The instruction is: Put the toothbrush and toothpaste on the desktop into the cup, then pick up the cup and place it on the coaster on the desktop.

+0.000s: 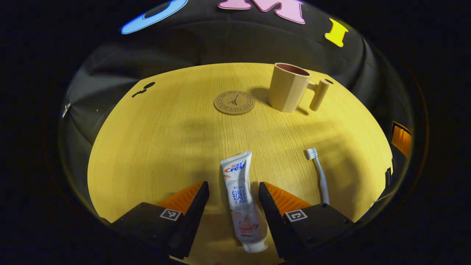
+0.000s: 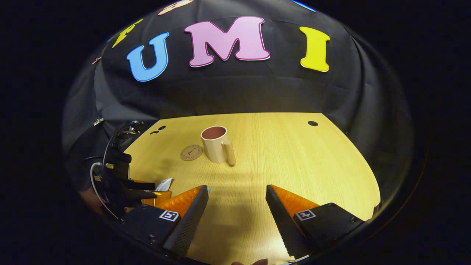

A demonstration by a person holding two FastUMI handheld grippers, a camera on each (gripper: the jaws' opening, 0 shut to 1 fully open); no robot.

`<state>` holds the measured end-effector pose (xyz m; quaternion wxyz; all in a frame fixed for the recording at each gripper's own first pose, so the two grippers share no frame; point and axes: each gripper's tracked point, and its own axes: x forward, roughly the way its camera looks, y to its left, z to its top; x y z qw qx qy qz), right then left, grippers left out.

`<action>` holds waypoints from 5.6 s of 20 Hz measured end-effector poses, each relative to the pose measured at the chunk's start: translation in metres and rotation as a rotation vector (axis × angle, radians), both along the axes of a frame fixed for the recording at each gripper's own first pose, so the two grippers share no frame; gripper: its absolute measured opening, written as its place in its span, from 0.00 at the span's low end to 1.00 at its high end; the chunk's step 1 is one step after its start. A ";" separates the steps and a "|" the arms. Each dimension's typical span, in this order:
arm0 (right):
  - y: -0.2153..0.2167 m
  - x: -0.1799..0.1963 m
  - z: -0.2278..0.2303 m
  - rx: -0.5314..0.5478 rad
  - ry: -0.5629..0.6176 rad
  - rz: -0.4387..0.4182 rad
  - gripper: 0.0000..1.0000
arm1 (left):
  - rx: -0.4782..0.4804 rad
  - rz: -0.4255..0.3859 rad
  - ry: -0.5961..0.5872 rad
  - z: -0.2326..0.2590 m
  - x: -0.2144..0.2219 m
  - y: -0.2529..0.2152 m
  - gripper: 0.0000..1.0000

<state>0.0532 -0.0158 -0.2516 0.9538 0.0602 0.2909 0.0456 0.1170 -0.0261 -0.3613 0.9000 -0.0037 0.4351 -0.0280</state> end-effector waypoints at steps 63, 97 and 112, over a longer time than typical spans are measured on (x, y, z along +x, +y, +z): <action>0.104 -0.012 -0.103 -0.030 0.484 0.126 0.09 | -0.237 0.156 -0.126 0.046 -0.056 0.030 0.26; 0.046 0.017 -0.019 0.342 0.017 0.128 0.09 | -0.566 -0.040 -0.991 0.255 0.169 -0.082 0.26; 0.035 0.048 -0.024 0.468 0.011 0.098 0.09 | -0.517 0.008 -0.975 0.185 0.243 -0.089 0.26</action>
